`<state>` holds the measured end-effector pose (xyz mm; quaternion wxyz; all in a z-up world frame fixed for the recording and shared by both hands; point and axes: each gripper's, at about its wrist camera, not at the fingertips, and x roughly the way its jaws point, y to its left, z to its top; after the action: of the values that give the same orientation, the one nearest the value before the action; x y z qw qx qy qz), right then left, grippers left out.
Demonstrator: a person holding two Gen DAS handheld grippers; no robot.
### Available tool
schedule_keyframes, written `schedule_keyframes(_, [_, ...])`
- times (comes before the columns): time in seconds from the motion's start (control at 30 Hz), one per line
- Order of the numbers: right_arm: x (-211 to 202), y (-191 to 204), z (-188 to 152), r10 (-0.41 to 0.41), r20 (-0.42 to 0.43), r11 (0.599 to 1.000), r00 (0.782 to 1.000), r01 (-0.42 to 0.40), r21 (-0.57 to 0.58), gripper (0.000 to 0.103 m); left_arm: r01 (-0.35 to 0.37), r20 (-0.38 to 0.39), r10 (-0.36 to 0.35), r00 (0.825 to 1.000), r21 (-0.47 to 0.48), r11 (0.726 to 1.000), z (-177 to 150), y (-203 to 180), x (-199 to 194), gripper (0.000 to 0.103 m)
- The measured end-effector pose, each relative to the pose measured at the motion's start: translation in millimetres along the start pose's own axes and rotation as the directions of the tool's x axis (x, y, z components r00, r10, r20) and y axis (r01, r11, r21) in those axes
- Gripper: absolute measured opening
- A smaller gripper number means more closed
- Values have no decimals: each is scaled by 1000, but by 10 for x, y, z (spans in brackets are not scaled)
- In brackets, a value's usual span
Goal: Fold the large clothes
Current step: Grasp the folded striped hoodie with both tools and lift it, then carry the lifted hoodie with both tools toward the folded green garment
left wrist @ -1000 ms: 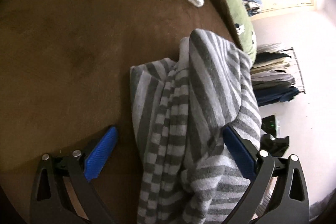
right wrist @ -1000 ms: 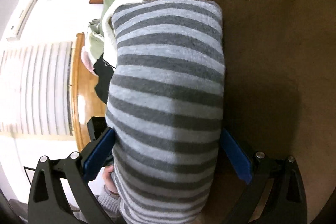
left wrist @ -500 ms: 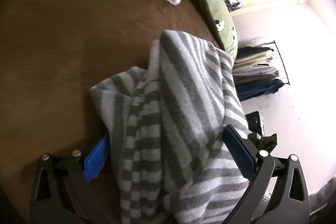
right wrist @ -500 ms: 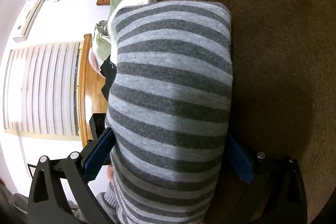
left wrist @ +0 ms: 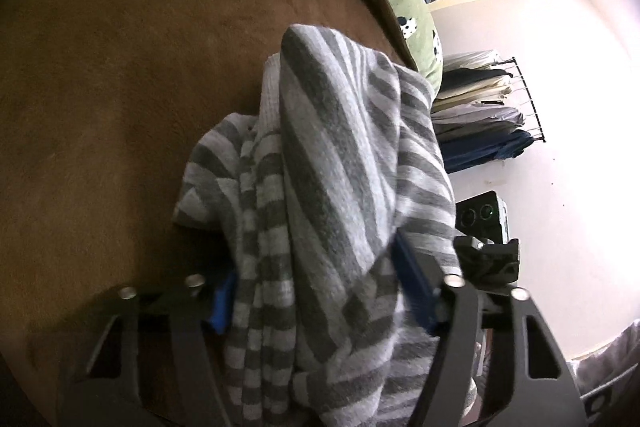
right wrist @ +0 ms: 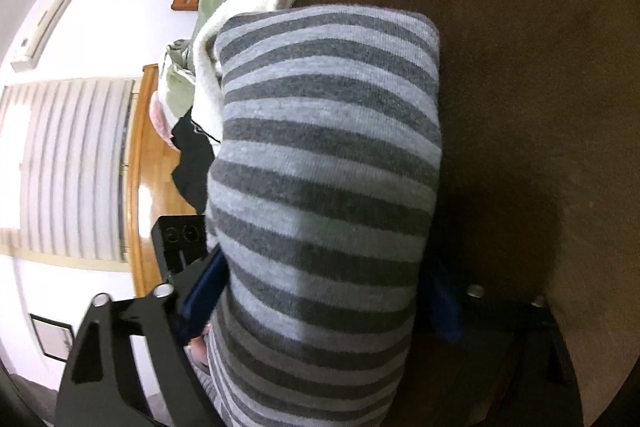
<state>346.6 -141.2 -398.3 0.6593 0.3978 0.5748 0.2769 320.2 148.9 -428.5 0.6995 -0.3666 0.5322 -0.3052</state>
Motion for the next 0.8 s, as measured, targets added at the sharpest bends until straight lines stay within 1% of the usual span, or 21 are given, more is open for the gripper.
schedule_keyframes(0.07, [-40,70,-25,-21,11,999,1000,21,-24,71,-4,13,4,1000,8,1000,-23,-38,-29,59])
schedule_keyframes(0.17, [-82,139,-56,-32,29,999,999,33,-36,66,4,34,-4,999,2,1000,-44,-39,-67,57])
schedule_keyframes(0.27, [-130,236,-86,-33,35,998,999,34,-54,64,-3,51,2,999,19,1000,-74,-77,-152,55])
schedule_keyframes(0.43, [-288,431,-117,-13,29,996,1000,15,-83,63,-23,93,18,995,48,999,-90,-328,-379,54])
schedule_keyframes(0.5, [-361,581,-122,-4,27,995,1000,7,-99,63,-33,115,26,993,62,998,-69,-514,-546,54])
schedule_keyframes(0.6, [-529,906,-112,13,23,991,1000,-10,-131,63,-50,142,40,989,73,996,-30,-821,-810,54])
schedule_keyframes(0.8, [-1057,1831,-193,41,-12,976,999,-43,-213,63,-111,194,92,977,92,989,-33,-1706,-1534,54])
